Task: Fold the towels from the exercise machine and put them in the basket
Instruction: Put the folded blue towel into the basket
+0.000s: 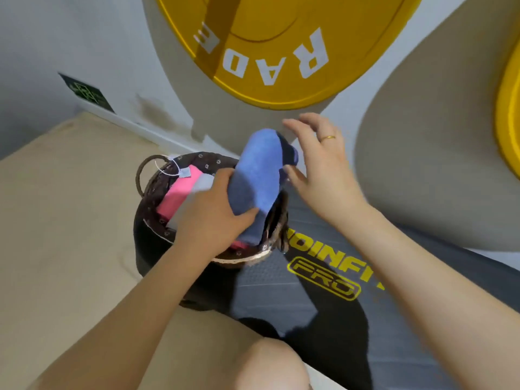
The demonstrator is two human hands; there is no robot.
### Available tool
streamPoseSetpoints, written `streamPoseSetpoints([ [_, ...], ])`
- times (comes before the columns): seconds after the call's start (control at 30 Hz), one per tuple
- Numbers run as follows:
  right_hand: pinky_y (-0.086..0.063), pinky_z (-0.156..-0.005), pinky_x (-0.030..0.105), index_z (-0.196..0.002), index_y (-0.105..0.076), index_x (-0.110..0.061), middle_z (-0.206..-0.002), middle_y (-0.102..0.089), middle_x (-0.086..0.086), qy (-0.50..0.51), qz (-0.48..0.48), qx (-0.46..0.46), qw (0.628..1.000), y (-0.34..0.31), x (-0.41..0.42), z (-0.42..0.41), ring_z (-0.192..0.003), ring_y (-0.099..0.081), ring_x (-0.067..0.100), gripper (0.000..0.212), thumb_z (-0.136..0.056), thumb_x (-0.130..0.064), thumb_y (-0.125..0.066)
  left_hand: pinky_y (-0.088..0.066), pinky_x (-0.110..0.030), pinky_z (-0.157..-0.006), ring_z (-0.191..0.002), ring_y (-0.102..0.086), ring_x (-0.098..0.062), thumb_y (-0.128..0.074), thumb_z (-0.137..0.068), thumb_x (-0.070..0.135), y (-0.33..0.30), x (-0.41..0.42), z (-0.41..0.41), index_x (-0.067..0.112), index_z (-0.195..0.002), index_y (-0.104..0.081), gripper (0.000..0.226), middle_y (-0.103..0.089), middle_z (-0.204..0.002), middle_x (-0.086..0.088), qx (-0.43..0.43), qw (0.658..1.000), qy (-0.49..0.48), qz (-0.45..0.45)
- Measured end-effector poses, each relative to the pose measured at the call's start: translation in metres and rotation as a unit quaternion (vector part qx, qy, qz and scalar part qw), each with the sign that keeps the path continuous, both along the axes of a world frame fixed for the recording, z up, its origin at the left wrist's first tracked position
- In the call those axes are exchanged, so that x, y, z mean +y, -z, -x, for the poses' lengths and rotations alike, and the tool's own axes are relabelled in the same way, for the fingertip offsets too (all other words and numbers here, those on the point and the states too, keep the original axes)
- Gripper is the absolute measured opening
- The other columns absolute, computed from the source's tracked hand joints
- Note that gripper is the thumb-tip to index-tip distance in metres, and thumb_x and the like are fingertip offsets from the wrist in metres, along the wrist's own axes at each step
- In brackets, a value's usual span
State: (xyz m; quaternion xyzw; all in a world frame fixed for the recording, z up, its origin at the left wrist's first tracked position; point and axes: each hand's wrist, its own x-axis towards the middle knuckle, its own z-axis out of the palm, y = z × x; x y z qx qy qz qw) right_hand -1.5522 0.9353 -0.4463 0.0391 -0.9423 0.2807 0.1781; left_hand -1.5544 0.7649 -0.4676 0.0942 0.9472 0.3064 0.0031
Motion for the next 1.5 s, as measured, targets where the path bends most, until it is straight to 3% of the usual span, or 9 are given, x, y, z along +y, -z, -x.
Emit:
streamPoseSetpoints([
  [0.2,-0.034,-0.102,0.027,-0.136,-0.034,-0.007,-0.140,-0.038,0.011,0.014,0.260,-0.277,0.925,0.034,-0.083,0.014,-0.128,-0.041,0.025,0.052,-0.091,-0.028,-0.051,-0.049,-0.036,-0.071,-0.085,-0.063,-0.029,-0.060,-0.079,0.034,0.038,-0.022,0.016,0.016,-0.121,-0.038,0.050,-0.064,-0.093,-0.007,-0.054,0.996,-0.041,0.053],
  [0.43,-0.048,-0.096,0.046,-0.142,-0.021,-0.012,-0.143,-0.036,0.009,0.191,0.463,-0.301,0.811,0.071,-0.108,0.013,-0.122,-0.048,0.031,0.070,-0.084,-0.032,-0.056,-0.034,-0.028,-0.064,-0.090,-0.062,-0.028,-0.048,-0.090,0.028,0.062,-0.022,0.009,0.012,-0.139,-0.018,0.060,-0.066,-0.100,-0.007,-0.045,0.985,0.080,0.143],
  [0.63,-0.038,-0.105,0.045,-0.144,-0.023,-0.014,-0.146,-0.038,0.007,0.275,0.403,-0.236,0.840,0.082,-0.110,0.021,-0.132,-0.039,0.029,0.066,-0.087,-0.025,-0.054,-0.034,-0.016,-0.069,-0.090,-0.058,-0.013,-0.066,-0.080,0.036,0.069,-0.046,0.034,0.026,-0.145,-0.016,0.083,-0.065,-0.111,0.001,-0.197,0.953,0.226,0.036],
  [0.7,-0.038,-0.101,0.041,-0.146,-0.020,-0.013,-0.146,-0.038,0.007,0.276,0.315,-0.224,0.880,0.083,-0.109,0.020,-0.132,-0.037,0.029,0.063,-0.089,-0.015,-0.046,-0.040,-0.015,-0.086,-0.110,-0.054,-0.002,-0.064,-0.073,0.042,0.071,-0.060,0.043,0.038,-0.140,-0.026,0.077,-0.056,-0.125,0.019,-0.260,0.932,0.251,-0.028],
  [0.8,-0.039,-0.099,0.041,-0.146,-0.017,-0.014,-0.149,-0.033,0.007,0.262,0.192,-0.198,0.925,0.087,-0.113,0.017,-0.129,-0.036,0.030,0.062,-0.088,-0.007,-0.039,-0.034,-0.025,-0.107,-0.128,-0.043,-0.002,-0.046,-0.085,0.013,0.072,-0.066,0.058,0.045,-0.131,-0.038,0.057,-0.047,-0.136,0.022,-0.343,0.906,0.233,-0.087],
  [0.9,-0.041,-0.096,0.043,-0.139,-0.029,-0.017,-0.154,-0.024,0.009,0.244,0.134,-0.198,0.940,0.096,-0.117,0.010,-0.128,-0.036,0.032,0.050,-0.091,-0.007,-0.037,-0.032,-0.021,-0.102,-0.126,-0.044,-0.009,-0.039,-0.090,0.003,0.069,-0.056,0.065,0.039,-0.139,-0.032,0.061,-0.047,-0.133,0.017,-0.338,0.904,0.262,-0.007],
  [1.07,-0.036,-0.099,0.037,-0.136,-0.034,-0.027,-0.156,-0.010,0.017,0.190,0.151,-0.225,0.944,0.098,-0.114,0.003,-0.135,-0.031,0.033,0.050,-0.090,-0.029,-0.052,-0.042,-0.019,-0.076,-0.077,-0.054,-0.010,-0.042,-0.092,0.008,0.074,-0.052,0.066,0.044,-0.143,-0.015,0.068,-0.059,-0.090,0.008,-0.312,0.912,0.263,0.039],
  [1.23,-0.035,-0.107,0.038,-0.148,-0.014,-0.031,-0.157,0.003,0.018,0.134,0.180,-0.262,0.938,0.103,-0.106,0.000,-0.136,-0.032,0.032,0.073,-0.088,-0.019,-0.054,-0.034,-0.027,-0.108,-0.126,-0.044,-0.006,-0.052,-0.093,0.022,0.089,-0.056,0.064,0.043,-0.140,-0.022,0.059,-0.048,-0.139,0.006,-0.313,0.920,0.232,-0.044],
  [1.5,-0.033,-0.109,0.040,-0.143,-0.030,-0.036,-0.157,0.008,0.018,0.118,0.194,-0.246,0.942,0.112,-0.103,0.002,-0.139,-0.027,0.031,0.062,-0.090,-0.004,-0.042,-0.035,-0.024,-0.097,-0.111,-0.050,-0.007,-0.051,-0.093,0.024,0.096,-0.052,0.065,0.032,-0.123,-0.044,0.032,-0.059,-0.124,0.011,-0.291,0.925,0.239,-0.046],
])
